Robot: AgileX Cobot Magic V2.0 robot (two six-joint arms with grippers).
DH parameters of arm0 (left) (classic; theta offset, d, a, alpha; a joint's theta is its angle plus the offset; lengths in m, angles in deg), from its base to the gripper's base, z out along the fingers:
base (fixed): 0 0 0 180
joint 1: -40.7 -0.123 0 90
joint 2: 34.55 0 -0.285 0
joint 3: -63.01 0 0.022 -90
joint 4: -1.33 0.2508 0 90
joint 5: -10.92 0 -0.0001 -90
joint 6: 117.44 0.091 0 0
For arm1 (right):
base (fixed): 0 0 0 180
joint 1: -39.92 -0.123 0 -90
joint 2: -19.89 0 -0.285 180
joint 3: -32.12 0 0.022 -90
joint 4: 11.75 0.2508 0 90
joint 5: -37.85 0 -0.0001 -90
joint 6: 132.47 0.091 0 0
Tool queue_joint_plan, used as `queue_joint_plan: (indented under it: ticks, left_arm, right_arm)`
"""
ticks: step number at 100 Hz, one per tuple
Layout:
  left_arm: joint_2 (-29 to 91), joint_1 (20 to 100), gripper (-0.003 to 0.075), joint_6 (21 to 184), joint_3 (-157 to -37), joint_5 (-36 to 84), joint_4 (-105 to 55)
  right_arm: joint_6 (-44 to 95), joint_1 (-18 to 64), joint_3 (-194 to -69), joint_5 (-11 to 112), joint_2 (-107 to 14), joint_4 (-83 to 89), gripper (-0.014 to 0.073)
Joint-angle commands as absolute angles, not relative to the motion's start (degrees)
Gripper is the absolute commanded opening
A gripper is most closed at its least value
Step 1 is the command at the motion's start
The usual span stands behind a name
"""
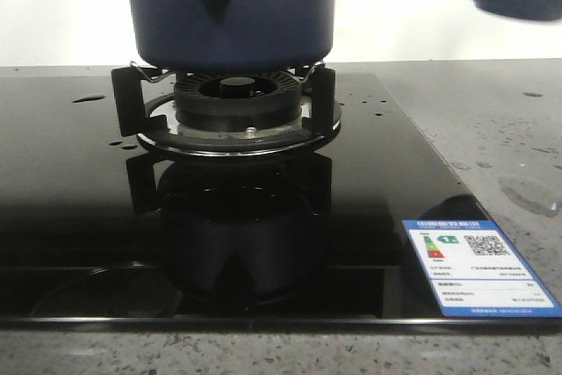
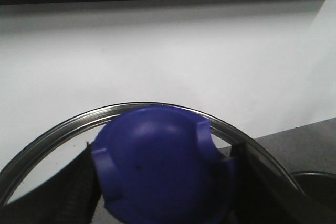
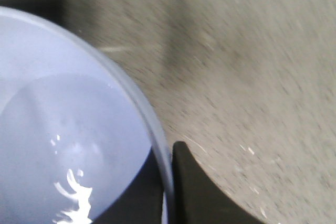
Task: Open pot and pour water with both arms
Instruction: 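Lift the blue bowl with the right gripper toward the pot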
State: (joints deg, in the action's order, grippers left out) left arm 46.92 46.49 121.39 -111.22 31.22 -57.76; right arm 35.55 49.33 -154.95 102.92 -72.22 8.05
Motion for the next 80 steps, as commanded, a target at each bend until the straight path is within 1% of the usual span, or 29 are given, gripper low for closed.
queue_joint_plan:
  ticks: [1,15,44,59,80]
  left_arm:
    - [44.85,46.41,0.0375,121.37,-113.55,26.62,-60.26]
    - [44.85,46.41,0.0375,121.37,-113.55,26.39,-60.26]
    - [44.85,46.41,0.0375,121.37,-113.55,26.39,-60.19]
    - [44.85,46.41,0.0375,121.37,-113.55,26.39,-60.19]
    - [44.85,46.41,0.0375,121.37,-113.55,26.39,-60.19]
  right_arm:
    - [34.92,47.17,-161.42,102.49,-71.29,10.66,-0.0055]
    - [35.48,42.53,-170.58,106.25,-75.03,10.90,-0.0055]
    - [36.70,33.67,-185.91,106.10,-83.52,12.02,-0.0055]
    - [36.70,30.06,-191.46,102.14,-87.60,15.59,-0.0055]
    - [35.70,26.35,-191.78,92.92,-90.16,16.40,-0.0055]
